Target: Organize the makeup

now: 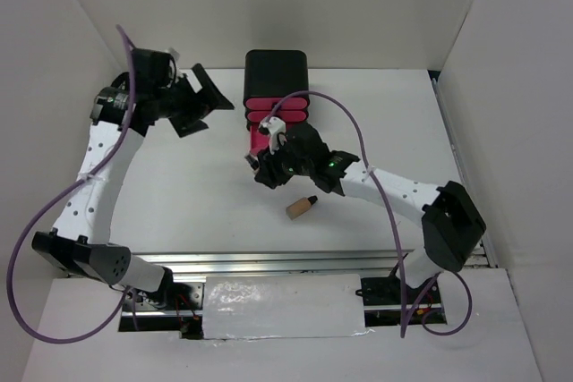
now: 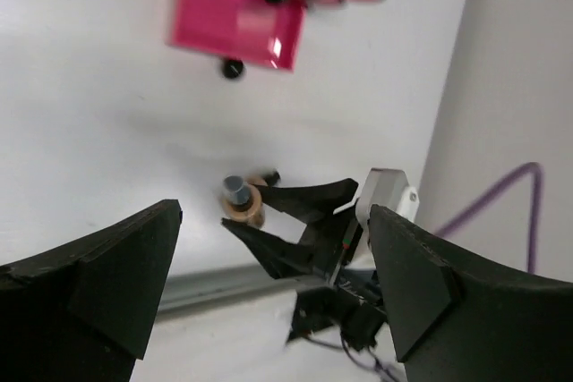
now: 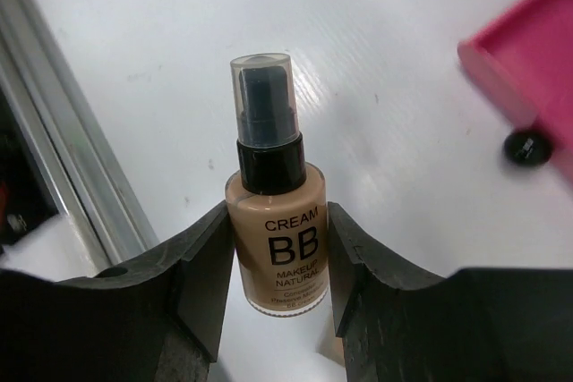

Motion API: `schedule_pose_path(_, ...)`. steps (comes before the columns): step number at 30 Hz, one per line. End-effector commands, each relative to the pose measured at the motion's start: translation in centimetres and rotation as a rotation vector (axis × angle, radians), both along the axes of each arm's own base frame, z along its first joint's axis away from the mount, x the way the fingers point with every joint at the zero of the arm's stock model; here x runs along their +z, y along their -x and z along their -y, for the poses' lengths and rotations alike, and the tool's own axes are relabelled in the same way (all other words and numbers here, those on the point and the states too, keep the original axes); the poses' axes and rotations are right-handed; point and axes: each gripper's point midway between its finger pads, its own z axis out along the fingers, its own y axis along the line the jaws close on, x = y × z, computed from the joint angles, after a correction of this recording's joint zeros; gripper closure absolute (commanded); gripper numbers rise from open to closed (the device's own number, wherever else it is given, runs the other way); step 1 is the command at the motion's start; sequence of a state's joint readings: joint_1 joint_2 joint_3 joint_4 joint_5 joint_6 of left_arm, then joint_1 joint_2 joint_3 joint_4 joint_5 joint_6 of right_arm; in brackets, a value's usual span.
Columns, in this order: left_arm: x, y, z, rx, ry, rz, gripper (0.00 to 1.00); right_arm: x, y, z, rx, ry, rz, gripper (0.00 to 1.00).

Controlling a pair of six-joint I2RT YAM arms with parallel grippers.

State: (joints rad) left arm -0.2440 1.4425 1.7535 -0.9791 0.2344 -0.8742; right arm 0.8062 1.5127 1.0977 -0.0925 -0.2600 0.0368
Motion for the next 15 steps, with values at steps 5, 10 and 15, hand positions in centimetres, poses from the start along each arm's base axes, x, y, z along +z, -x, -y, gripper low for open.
schedule_pose_path(5,0.3,2.4,-7.4,0.140,-0.223,0.007,0.01,1.1,-7.3,0.0,-0.727,-0.273,-0.372,1.00)
schedule_pose_path(10,-2.0,4.5,-7.0,0.110,-0.196,-0.023,0.01,-0.4,-10.4,-0.4,-1.018,-0.330,-0.540,1.00)
schedule_pose_path(15,-2.7,6.0,-7.3,0.103,-0.205,-0.036,0.00,-1.5,-12.8,0.0,-1.237,-0.401,-0.663,1.00)
